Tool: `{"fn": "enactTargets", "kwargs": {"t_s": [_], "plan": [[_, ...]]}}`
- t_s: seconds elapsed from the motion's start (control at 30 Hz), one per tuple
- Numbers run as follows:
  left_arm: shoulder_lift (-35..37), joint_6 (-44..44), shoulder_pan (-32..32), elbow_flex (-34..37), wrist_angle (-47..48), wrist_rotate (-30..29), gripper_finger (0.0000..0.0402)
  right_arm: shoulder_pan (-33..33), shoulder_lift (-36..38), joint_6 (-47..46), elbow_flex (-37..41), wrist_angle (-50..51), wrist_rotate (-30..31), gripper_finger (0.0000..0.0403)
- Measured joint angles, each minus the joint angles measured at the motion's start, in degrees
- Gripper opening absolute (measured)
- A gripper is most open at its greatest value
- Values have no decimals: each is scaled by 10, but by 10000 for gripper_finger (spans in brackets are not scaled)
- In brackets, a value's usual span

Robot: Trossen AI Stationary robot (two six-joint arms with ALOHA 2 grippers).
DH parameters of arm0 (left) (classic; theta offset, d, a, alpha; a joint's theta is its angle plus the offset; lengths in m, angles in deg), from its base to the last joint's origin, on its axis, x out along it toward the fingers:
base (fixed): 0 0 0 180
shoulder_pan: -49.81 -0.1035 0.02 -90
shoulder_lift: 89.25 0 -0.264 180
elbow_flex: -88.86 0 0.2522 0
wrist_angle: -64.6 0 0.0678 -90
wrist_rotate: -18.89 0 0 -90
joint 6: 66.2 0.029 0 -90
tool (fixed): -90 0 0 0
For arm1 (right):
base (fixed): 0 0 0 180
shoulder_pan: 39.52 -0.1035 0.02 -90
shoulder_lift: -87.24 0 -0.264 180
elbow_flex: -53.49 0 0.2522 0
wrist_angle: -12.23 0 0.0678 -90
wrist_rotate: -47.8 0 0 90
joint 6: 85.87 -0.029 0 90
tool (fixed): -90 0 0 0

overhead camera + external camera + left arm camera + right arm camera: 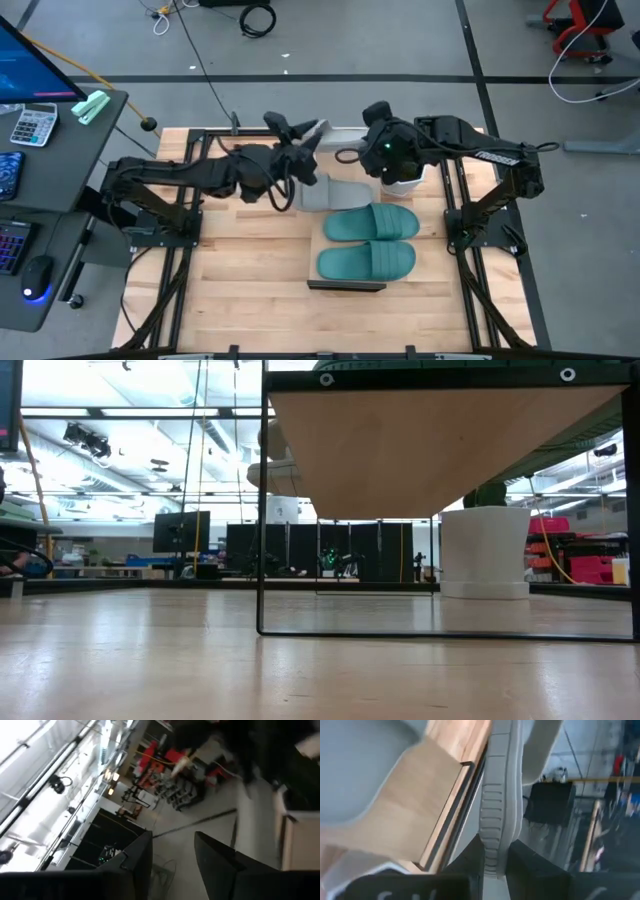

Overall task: Pick and place slides into the shelf
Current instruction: Put the gray slide on the shelf

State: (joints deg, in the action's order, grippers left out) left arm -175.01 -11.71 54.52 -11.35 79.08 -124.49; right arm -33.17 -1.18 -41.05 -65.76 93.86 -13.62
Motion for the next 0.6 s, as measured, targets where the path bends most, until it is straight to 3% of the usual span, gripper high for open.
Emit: {"fn": "enactTargets", "kwargs": {"t_s": [0.13, 0.33, 0.6], "plan": [[0, -2, 0, -33, 3, -2, 143, -5, 0, 66, 0, 11, -6, 53], [4, -8, -4, -49, 11, -40, 135, 1, 0, 64, 0, 14, -5, 53], [10, -44, -3, -49, 25, -38, 139, 7, 1, 110, 28, -40, -45, 53]]}}
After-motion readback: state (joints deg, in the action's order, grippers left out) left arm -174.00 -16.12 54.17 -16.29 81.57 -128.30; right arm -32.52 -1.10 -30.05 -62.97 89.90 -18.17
